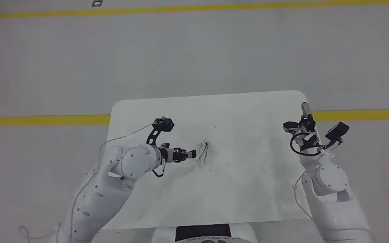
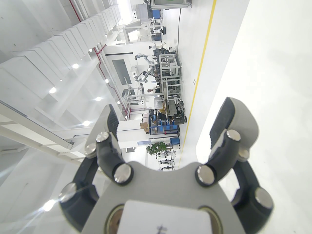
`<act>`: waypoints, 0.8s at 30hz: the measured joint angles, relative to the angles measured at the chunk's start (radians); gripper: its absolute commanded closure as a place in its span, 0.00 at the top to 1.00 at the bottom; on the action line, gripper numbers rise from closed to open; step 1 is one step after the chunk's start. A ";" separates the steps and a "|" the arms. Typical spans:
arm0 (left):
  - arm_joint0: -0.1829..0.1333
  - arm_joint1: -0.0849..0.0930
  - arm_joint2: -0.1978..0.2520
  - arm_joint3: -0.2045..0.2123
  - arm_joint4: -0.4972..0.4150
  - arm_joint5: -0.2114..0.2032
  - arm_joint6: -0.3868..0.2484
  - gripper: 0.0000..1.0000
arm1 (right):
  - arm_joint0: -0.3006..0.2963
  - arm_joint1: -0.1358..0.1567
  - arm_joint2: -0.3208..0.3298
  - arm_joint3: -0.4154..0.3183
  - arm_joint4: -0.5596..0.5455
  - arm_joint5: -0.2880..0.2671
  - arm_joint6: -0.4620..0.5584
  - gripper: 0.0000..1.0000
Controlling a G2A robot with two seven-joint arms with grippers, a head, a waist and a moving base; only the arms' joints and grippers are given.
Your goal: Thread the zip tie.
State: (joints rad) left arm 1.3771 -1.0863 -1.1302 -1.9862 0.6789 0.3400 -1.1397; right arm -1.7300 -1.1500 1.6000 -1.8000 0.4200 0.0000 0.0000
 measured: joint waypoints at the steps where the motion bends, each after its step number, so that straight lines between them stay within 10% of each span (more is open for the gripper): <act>1: 0.000 0.000 0.000 0.000 0.000 0.000 0.000 1.00 | 0.000 0.000 0.000 0.000 0.000 0.000 0.000 1.00; 24: -0.031 0.004 0.031 -0.014 0.030 -0.053 -0.041 1.00 | 0.000 0.000 0.000 0.000 0.000 0.000 0.000 1.00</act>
State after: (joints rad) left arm 1.3461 -1.0827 -1.0989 -2.0000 0.7086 0.2874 -1.1805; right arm -1.7300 -1.1500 1.6000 -1.8000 0.4200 0.0000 0.0000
